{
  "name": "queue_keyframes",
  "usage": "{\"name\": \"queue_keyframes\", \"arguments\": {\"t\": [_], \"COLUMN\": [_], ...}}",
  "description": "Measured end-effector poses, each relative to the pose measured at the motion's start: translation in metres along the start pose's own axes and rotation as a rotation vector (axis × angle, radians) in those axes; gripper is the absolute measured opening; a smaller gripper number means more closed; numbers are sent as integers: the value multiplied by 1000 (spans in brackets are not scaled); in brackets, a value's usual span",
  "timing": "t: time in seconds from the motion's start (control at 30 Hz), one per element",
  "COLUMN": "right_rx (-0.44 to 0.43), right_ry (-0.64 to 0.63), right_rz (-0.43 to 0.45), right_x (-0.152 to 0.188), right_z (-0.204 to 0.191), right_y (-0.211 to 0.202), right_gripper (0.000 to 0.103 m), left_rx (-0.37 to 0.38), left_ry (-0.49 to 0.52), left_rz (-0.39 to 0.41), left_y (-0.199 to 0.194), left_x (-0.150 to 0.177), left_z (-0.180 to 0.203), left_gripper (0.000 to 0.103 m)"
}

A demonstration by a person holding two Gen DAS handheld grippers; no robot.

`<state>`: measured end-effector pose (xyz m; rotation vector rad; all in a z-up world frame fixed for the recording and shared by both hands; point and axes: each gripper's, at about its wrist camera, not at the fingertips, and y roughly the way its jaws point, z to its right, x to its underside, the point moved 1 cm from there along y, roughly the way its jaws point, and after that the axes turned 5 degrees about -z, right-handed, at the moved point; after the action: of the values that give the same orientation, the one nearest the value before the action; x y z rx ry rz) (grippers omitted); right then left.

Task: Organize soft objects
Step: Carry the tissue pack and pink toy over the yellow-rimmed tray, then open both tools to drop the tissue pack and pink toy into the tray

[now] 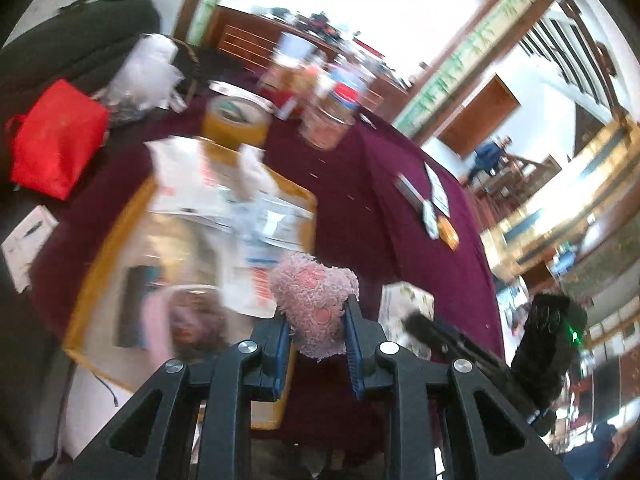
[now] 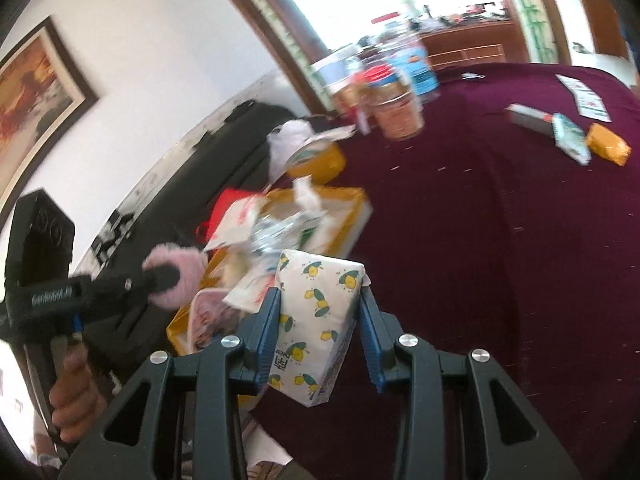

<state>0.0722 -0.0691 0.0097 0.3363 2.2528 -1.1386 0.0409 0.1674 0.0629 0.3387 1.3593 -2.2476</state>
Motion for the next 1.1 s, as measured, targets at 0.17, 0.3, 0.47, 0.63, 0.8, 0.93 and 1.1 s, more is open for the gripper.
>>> {"name": "queue_keyframes", "arguments": {"t": [0.17,0.3,0.47,0.63,0.8,0.93,1.1], "right_rx": [-56,-62,-37,-18,34,51,92], "right_ry": [-37,-83,-145,-164,-190,-201,-237], "right_rz": [-59,-105,-147,-173,-177,-178,-151], "right_x": [4,8,6,3,10,10,15], "right_z": [-25,-49,-70,-80,-83,-86,-95], "right_y": [23,47,72,93,105,112,111], "right_gripper": [37,37,37,37,38,40,47], "left_rx": [-44,-69,-80,-132,-147,-117,-139], "left_ry": [-34,-49,-41,-56,-94,-100,-93], "left_rz": [1,-12,-12,-8,-41,-29,-29], "left_y": [-4,3,8,6,19,23,30], "left_x": [0,0,-8,-14,-11,-9,-8], "left_z": [-29,-46,-53,-74,-102,-111,-111], "left_gripper": [24,24,24,25,25,27,38]}}
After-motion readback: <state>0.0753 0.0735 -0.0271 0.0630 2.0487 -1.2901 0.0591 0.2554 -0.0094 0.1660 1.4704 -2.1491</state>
